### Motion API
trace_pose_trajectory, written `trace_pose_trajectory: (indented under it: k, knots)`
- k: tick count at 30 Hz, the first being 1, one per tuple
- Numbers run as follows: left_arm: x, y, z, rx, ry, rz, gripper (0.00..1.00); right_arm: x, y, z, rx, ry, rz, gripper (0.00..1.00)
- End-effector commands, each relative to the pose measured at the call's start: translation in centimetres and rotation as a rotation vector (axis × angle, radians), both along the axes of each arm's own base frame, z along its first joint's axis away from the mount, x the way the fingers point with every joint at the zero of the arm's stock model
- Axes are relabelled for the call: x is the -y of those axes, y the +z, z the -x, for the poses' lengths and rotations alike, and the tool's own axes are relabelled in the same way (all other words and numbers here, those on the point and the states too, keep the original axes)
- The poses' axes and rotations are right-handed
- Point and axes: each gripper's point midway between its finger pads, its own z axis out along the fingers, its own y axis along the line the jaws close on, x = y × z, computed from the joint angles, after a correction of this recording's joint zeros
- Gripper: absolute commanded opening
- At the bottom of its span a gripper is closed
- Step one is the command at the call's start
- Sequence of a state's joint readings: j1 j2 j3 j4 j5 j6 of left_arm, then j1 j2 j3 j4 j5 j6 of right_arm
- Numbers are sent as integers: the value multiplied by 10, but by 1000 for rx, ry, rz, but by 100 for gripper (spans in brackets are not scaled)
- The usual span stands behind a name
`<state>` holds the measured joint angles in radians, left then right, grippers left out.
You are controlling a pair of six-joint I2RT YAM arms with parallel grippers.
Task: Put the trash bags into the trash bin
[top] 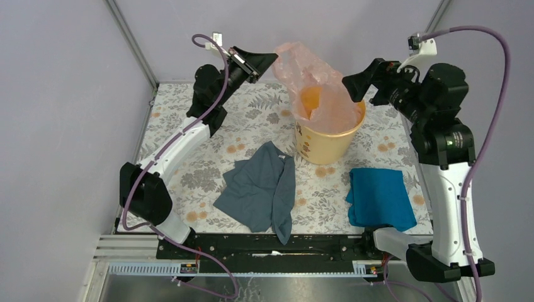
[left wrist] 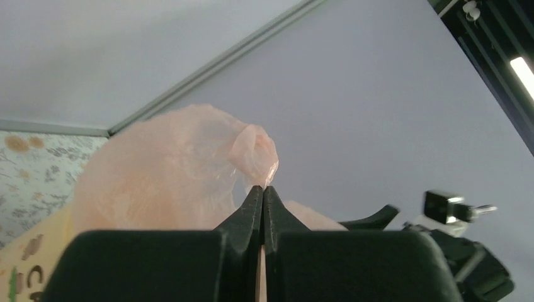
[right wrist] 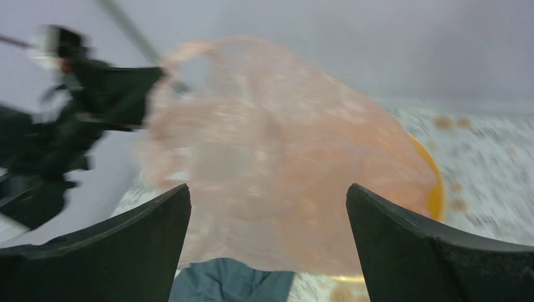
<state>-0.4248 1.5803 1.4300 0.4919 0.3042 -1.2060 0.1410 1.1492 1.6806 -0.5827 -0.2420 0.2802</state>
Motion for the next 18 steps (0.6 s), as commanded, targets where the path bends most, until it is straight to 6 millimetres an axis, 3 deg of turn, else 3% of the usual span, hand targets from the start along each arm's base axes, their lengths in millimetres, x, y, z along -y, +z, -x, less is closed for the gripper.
trace_pose_trajectory:
  k: [1,4,8,13,18]
  knots:
    - [32,11,22,63,-85,18,0,-51,45,31,159,324,42,100]
    - [42,11,25,64,-97,14,0,-74,36,41,164,412,174,100]
    - [43,17,27,74,-86,11,0,-90,20,34,141,373,378,100]
    - [37,18,30,77,-61,-12,0,-79,13,0,135,124,574,100]
    - [34,12,30,72,-37,-41,0,-53,22,-34,156,-175,595,97]
